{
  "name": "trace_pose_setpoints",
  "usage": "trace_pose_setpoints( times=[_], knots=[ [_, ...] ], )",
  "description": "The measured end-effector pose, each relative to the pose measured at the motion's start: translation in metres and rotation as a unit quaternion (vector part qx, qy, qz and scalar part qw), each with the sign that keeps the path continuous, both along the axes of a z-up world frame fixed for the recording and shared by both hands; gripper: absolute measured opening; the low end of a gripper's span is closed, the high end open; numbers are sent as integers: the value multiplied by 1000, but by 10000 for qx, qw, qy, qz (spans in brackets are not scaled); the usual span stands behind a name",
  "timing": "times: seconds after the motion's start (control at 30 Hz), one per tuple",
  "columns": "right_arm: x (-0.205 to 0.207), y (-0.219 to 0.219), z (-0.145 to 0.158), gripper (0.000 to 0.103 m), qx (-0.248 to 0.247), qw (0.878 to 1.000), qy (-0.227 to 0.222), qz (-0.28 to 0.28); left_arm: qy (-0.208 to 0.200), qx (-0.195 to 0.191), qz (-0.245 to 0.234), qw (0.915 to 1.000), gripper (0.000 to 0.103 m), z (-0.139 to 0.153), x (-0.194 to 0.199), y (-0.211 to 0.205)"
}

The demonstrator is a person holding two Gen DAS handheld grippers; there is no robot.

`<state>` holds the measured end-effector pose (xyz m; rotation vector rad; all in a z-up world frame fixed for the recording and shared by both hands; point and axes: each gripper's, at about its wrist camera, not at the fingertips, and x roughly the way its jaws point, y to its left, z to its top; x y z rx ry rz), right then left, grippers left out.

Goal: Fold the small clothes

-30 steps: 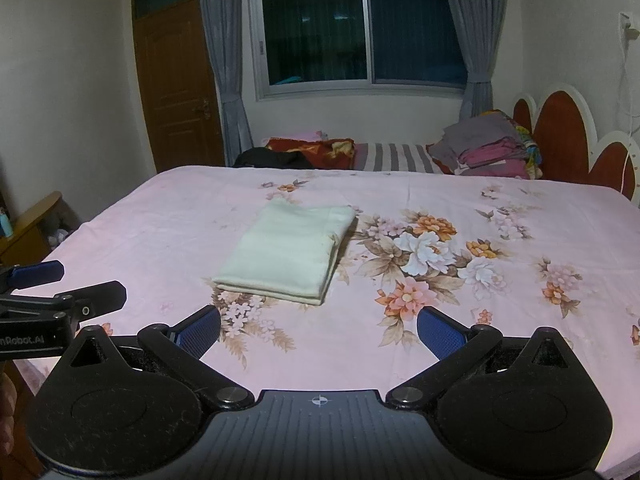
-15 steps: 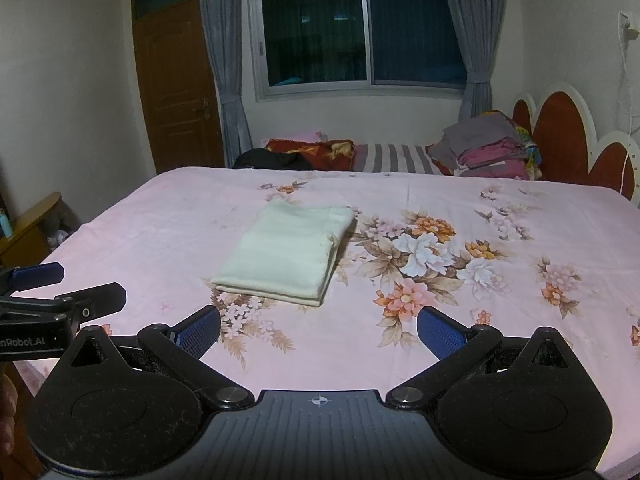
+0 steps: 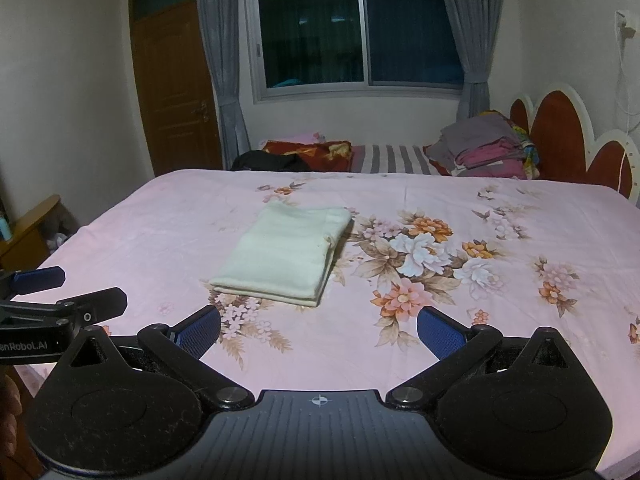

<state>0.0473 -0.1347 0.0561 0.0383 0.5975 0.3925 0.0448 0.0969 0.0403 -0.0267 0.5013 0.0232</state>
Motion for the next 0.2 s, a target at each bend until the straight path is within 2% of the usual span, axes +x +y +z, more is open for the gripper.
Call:
trace_pose_setpoints(
  times=[0.2],
  knots=[
    [0,1,0,103,0,10000,-2,-2,-31,-85,-9,10000,103,-1,-1,0]
  ],
)
